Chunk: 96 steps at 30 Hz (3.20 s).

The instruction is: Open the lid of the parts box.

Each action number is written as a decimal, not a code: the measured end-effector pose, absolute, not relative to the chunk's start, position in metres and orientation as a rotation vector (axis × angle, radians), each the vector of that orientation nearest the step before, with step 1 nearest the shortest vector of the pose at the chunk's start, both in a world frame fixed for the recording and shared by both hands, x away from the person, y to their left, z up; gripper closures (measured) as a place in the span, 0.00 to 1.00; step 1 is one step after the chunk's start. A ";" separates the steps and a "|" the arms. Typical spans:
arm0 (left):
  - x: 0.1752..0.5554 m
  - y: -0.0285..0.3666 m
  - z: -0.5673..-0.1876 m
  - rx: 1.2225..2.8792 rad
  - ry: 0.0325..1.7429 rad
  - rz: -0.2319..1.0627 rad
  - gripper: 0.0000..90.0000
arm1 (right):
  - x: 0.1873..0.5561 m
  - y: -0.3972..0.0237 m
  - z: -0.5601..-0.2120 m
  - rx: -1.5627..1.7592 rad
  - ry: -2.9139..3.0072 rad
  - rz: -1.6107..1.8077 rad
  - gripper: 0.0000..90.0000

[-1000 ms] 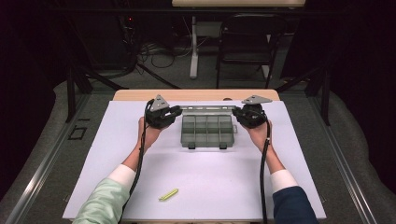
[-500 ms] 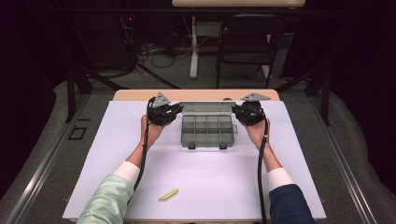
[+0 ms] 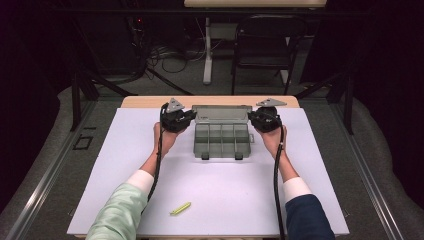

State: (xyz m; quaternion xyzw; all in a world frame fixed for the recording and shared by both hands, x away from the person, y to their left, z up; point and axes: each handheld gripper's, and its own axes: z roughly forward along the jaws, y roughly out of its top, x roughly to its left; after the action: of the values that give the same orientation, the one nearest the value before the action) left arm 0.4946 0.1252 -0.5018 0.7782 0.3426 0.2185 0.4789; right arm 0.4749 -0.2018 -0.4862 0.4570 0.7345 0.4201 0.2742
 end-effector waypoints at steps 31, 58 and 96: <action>0.516 0.119 -0.533 1.903 0.957 0.491 0.91 | 0.495 -0.197 -0.512 1.312 1.972 1.044 0.94; 0.524 0.112 -0.546 1.938 1.053 0.543 0.78 | 0.505 -0.196 -0.529 1.348 2.009 0.982 0.90; 0.401 0.154 -0.531 2.238 0.831 0.542 0.04 | 0.391 -0.210 -0.520 1.086 2.214 1.161 0.08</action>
State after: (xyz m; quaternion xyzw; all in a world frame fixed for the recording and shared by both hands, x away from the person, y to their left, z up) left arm 0.4009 0.1542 -0.5308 0.8598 0.3193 0.2083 0.3398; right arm 0.3914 -0.2095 -0.5197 0.3898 0.7948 0.4168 0.2066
